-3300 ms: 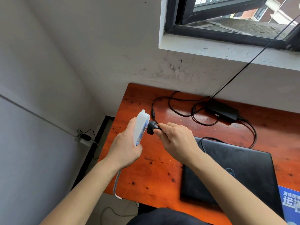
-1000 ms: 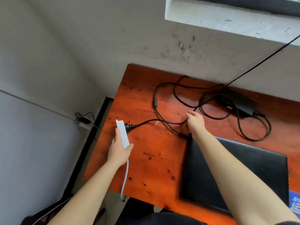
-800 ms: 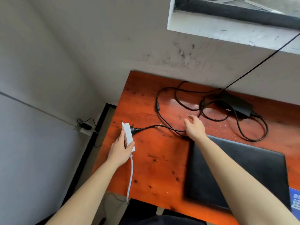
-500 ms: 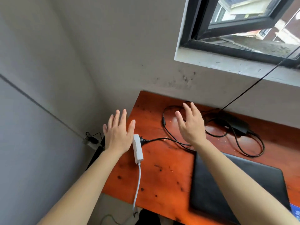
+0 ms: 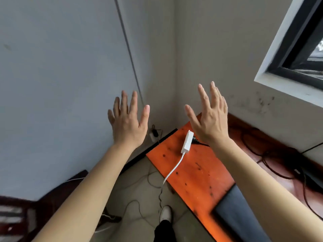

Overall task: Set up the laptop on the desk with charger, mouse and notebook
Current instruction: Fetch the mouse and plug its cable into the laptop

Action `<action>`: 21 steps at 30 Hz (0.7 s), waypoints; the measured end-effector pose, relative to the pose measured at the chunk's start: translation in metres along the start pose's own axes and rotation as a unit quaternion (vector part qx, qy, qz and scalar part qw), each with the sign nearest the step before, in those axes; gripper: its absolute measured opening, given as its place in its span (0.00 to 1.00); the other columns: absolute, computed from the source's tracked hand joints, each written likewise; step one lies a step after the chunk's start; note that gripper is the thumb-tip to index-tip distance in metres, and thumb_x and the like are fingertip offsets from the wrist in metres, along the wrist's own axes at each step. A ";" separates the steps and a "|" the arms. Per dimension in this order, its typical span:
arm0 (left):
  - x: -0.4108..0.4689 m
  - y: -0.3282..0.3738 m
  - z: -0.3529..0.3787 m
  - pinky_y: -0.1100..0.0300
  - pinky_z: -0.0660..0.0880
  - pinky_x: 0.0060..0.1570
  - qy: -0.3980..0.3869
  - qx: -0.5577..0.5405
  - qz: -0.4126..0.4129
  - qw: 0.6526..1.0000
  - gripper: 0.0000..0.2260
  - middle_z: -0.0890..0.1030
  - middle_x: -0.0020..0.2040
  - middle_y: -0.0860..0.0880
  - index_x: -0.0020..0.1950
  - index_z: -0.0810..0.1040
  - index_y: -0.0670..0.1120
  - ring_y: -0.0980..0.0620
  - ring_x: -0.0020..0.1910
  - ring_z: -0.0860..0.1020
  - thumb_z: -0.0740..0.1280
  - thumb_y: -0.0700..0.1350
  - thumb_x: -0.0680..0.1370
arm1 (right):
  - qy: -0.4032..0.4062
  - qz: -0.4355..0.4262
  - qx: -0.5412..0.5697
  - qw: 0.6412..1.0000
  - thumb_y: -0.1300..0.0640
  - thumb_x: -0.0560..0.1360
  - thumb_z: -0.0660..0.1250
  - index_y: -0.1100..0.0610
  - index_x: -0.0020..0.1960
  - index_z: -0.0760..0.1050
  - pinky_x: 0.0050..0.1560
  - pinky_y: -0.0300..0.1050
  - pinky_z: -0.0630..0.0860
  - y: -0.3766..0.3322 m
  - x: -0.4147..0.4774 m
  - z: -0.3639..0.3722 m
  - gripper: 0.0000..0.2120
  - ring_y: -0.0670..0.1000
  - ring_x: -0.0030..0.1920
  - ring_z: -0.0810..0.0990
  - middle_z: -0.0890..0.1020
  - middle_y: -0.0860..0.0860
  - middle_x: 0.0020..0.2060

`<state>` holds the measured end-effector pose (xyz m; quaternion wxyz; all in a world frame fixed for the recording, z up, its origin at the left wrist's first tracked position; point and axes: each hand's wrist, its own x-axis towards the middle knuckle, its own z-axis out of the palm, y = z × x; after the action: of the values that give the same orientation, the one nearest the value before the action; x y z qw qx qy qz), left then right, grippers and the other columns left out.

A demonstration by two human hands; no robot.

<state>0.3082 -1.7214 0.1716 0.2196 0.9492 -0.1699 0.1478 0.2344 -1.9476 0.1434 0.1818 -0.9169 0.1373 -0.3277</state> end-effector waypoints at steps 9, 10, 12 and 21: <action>-0.172 -0.124 -0.141 0.35 0.51 0.74 0.001 0.187 -0.170 0.968 0.35 0.47 0.82 0.42 0.82 0.48 0.53 0.40 0.80 0.48 0.38 0.69 0.79 | -0.104 -0.175 0.105 0.973 0.33 0.81 0.52 0.49 0.81 0.55 0.78 0.64 0.55 -0.166 -0.074 0.013 0.34 0.61 0.80 0.56 0.56 0.60 0.80; -0.184 -0.138 -0.157 0.35 0.51 0.74 0.007 0.203 -0.184 0.962 0.35 0.47 0.82 0.42 0.82 0.47 0.52 0.40 0.80 0.48 0.38 0.69 0.79 | -0.111 -0.188 0.111 0.970 0.33 0.81 0.52 0.49 0.82 0.54 0.78 0.63 0.55 -0.187 -0.080 0.014 0.34 0.61 0.80 0.56 0.56 0.60 0.80; -0.223 -0.176 -0.199 0.34 0.52 0.74 0.029 0.238 -0.219 0.946 0.34 0.47 0.82 0.42 0.82 0.47 0.52 0.39 0.80 0.48 0.41 0.69 0.80 | -0.132 -0.239 0.125 0.954 0.32 0.81 0.51 0.48 0.82 0.51 0.79 0.62 0.53 -0.243 -0.105 0.019 0.35 0.60 0.81 0.54 0.54 0.60 0.81; -0.418 -0.363 -0.348 0.33 0.52 0.73 0.089 0.298 -0.366 0.877 0.33 0.47 0.82 0.41 0.82 0.48 0.52 0.38 0.80 0.48 0.46 0.67 0.80 | -0.189 -0.394 0.230 0.870 0.36 0.81 0.58 0.50 0.82 0.52 0.78 0.63 0.52 -0.532 -0.251 0.074 0.36 0.62 0.80 0.53 0.53 0.61 0.81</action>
<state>0.0016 -1.1439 0.1891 -0.0211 0.9470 0.2622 0.1843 0.1659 -1.3596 0.1769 0.2663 -0.8713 -0.3515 -0.2152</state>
